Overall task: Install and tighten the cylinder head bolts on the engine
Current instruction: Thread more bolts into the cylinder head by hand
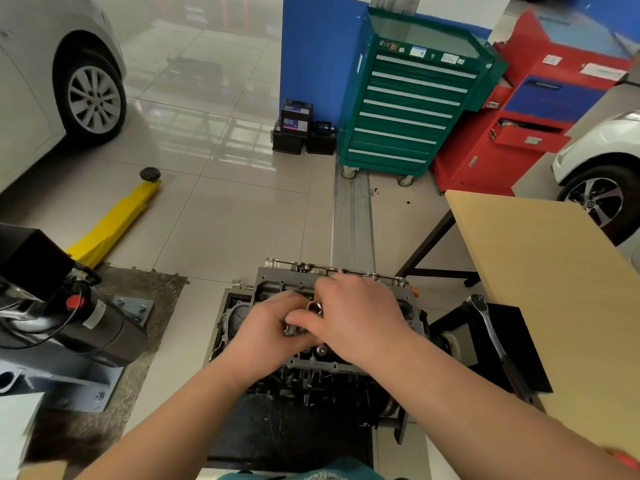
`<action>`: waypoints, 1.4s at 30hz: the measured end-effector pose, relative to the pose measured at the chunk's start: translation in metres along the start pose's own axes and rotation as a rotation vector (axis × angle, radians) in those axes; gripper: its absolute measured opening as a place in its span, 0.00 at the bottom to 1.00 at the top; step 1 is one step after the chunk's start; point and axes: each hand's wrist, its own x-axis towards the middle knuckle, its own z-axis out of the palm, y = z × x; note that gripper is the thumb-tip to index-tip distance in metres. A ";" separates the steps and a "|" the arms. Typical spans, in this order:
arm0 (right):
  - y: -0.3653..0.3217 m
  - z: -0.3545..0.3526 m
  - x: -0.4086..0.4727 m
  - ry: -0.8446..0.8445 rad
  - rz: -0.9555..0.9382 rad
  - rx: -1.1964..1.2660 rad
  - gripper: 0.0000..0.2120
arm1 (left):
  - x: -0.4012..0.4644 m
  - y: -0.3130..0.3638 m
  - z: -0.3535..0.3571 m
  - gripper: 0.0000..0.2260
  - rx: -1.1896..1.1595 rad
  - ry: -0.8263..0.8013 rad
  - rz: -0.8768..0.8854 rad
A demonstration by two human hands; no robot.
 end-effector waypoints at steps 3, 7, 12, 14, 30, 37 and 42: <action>0.003 -0.003 -0.003 -0.052 -0.117 0.131 0.19 | 0.002 -0.004 0.000 0.04 0.032 0.027 -0.044; 0.009 0.000 -0.005 -0.071 -0.180 0.157 0.08 | 0.002 -0.005 -0.011 0.05 -0.064 -0.112 0.004; 0.000 0.005 0.002 0.000 -0.061 0.085 0.23 | 0.004 0.001 -0.005 0.08 -0.015 0.000 0.029; 0.002 0.002 0.000 -0.033 -0.116 0.142 0.19 | 0.004 -0.005 -0.008 0.04 -0.026 0.003 -0.006; -0.002 -0.002 0.003 -0.069 -0.129 0.105 0.13 | 0.003 0.000 -0.014 0.06 0.100 -0.039 0.061; 0.000 -0.005 -0.002 -0.055 -0.196 0.106 0.16 | 0.004 -0.007 -0.015 0.11 0.106 0.024 -0.073; -0.002 -0.004 0.000 0.021 -0.131 0.022 0.14 | 0.003 -0.006 -0.015 0.08 0.042 -0.068 0.030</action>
